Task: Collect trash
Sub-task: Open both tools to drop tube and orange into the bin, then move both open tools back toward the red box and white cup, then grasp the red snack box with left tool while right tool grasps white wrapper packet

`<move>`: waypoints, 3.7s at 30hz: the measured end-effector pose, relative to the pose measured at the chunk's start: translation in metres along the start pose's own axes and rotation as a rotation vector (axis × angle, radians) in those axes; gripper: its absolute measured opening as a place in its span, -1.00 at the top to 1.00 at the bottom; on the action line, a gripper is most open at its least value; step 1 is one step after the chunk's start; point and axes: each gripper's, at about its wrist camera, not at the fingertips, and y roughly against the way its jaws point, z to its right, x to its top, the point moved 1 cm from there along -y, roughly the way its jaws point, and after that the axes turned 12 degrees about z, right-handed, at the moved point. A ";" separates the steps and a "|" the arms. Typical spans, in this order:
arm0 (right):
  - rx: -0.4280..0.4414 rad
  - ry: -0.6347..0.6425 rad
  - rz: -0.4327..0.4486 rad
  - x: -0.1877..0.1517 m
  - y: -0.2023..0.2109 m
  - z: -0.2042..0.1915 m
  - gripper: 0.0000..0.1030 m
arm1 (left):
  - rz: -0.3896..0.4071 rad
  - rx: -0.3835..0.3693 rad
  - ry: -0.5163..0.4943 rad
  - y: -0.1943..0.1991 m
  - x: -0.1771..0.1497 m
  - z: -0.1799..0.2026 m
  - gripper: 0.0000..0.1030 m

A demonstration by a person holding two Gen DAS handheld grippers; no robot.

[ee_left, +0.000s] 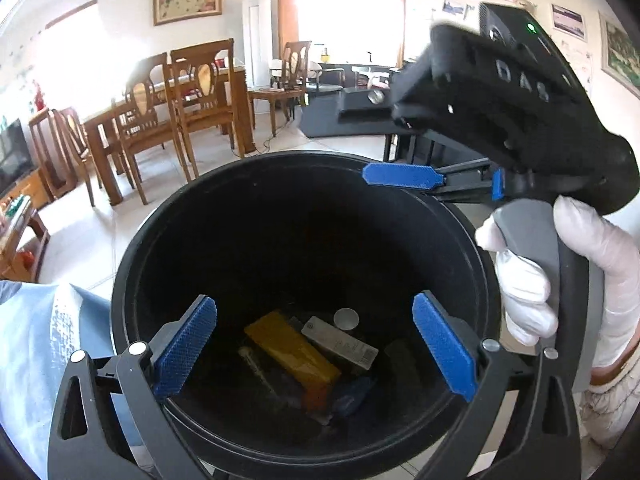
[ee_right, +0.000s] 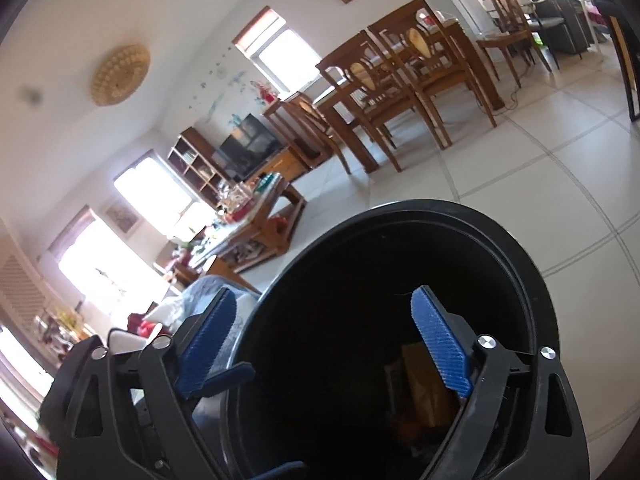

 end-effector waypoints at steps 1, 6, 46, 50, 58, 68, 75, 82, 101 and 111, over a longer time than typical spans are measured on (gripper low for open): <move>0.002 -0.002 0.000 0.000 0.000 -0.001 -0.80 | 0.001 -0.003 -0.002 0.000 0.000 0.000 -0.90; 0.018 -0.008 -0.017 -0.001 -0.002 -0.004 -0.89 | 0.008 -0.001 -0.025 0.003 -0.001 0.003 -0.90; -0.126 0.222 -0.260 -0.071 -0.103 -0.157 -0.90 | 0.163 0.193 0.170 0.155 -0.021 -0.099 -0.90; -0.100 0.331 -0.279 -0.091 -0.128 -0.202 -0.90 | 0.164 0.258 0.228 0.180 -0.031 -0.136 -0.90; 0.003 0.524 -0.299 -0.138 -0.190 -0.297 -0.90 | 0.155 0.377 0.369 0.237 -0.061 -0.216 -0.90; 0.162 0.758 -0.299 -0.189 -0.267 -0.398 -0.90 | 0.045 0.421 0.451 0.269 -0.095 -0.335 -0.90; 0.240 0.848 -0.340 -0.211 -0.326 -0.437 -0.50 | -0.051 0.387 0.422 0.253 -0.108 -0.384 -0.90; 0.329 0.928 -0.422 -0.237 -0.369 -0.456 -0.35 | -0.120 0.381 0.375 0.236 -0.114 -0.397 -0.90; 0.329 0.831 -0.437 -0.232 -0.406 -0.454 0.62 | -0.155 0.386 0.360 0.235 -0.118 -0.397 -0.01; 0.387 0.588 -0.385 -0.178 -0.342 -0.425 0.74 | -0.091 0.426 0.367 0.259 -0.113 -0.374 0.03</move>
